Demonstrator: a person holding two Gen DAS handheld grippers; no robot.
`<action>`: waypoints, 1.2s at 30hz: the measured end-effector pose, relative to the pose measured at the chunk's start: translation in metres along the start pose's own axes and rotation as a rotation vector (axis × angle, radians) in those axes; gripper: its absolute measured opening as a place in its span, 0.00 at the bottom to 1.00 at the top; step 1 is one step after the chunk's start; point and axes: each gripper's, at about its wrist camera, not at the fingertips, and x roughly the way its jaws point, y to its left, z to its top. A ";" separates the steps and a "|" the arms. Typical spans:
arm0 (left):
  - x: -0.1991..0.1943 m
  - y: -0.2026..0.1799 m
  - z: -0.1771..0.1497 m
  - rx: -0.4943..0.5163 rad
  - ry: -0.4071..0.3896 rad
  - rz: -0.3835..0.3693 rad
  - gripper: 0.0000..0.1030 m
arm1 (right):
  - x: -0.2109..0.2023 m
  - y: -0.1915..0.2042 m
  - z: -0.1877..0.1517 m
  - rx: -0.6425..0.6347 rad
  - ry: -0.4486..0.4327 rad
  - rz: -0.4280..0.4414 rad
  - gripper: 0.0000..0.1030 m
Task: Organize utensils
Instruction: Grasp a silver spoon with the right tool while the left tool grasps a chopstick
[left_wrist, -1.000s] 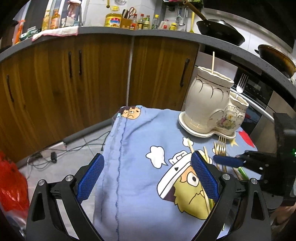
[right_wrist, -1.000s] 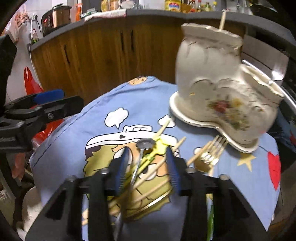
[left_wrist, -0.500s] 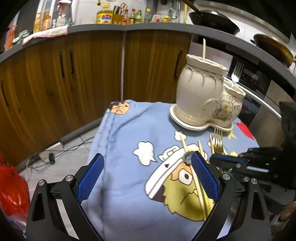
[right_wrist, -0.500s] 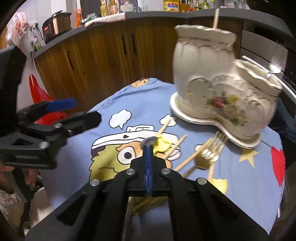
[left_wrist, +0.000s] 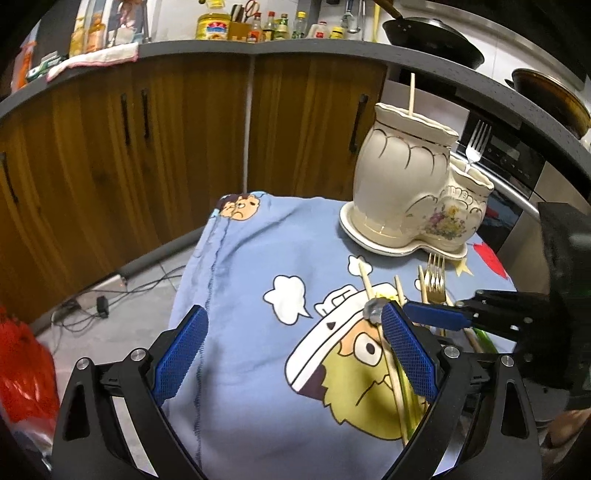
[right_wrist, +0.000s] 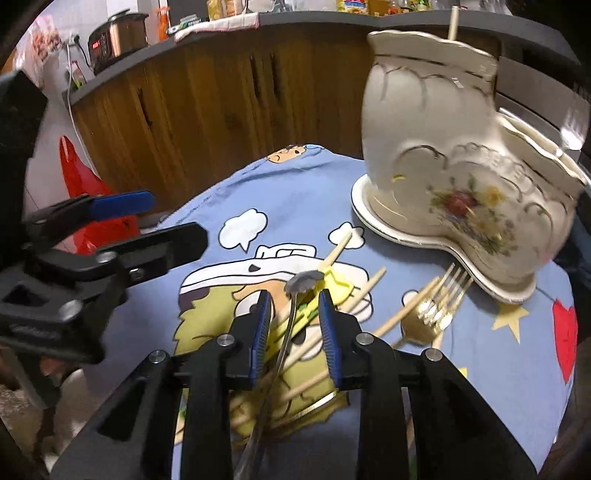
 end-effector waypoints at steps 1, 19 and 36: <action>0.000 0.001 0.000 -0.002 -0.001 -0.001 0.91 | 0.004 -0.001 0.001 0.007 0.021 0.004 0.24; 0.038 -0.040 0.000 0.071 0.171 -0.019 0.65 | -0.074 -0.069 -0.019 0.174 -0.160 0.016 0.03; 0.068 -0.095 0.002 0.195 0.282 0.064 0.22 | -0.103 -0.074 -0.021 0.158 -0.287 0.037 0.03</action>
